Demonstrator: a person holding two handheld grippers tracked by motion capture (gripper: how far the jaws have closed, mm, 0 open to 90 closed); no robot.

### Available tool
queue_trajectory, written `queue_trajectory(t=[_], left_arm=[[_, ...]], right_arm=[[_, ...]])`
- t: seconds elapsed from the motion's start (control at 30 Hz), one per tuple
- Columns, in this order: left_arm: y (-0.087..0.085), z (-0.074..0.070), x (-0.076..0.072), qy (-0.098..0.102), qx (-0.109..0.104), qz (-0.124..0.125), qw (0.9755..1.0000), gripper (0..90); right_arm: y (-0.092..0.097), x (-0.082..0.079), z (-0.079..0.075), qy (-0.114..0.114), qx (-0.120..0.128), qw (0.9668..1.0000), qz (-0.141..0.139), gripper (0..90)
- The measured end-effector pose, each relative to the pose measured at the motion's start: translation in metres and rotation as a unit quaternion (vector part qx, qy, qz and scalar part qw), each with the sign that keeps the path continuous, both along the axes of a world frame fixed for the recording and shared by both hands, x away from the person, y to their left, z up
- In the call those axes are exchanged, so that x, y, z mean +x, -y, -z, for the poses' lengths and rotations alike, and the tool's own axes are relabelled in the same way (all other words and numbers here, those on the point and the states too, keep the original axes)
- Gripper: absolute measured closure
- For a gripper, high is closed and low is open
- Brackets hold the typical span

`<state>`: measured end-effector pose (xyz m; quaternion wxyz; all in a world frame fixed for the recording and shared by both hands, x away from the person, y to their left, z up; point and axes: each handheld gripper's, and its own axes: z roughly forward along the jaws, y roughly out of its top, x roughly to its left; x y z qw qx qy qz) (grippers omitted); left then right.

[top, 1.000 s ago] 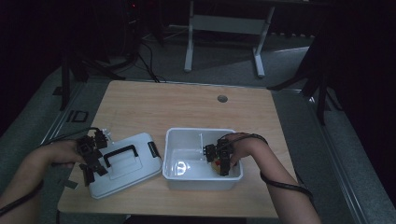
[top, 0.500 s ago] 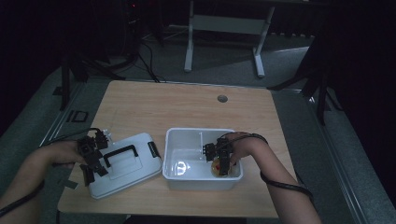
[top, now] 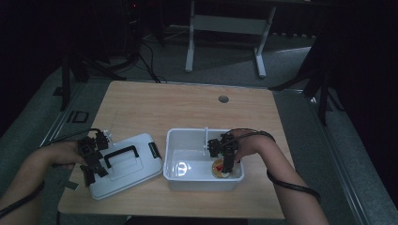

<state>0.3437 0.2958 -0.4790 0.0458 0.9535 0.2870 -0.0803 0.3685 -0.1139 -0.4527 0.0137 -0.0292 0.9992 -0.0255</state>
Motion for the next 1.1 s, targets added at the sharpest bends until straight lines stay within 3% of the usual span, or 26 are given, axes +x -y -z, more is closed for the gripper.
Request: queue_trajectory(t=[0.33, 0.67, 1.1], left_arm=[[0.0, -0.004, 0.0, 0.003, 0.0, 0.001, 1.0, 17.8], [0.001, -0.005, 0.0, 0.004, 0.004, -0.001, 1.0, 17.8], [0.005, -0.006, 0.001, 0.008, 0.004, 0.008, 0.9999, 17.8]], right_arm=[[0.012, -0.004, -0.035, 0.014, 0.043, 0.999, -0.003, 13.3], [0.04, -0.007, -0.067, 0.038, 0.069, 0.9967, 0.022, 13.8], [0.086, -0.008, -0.061, 0.034, 0.069, 0.9958, 0.048, 14.6]])
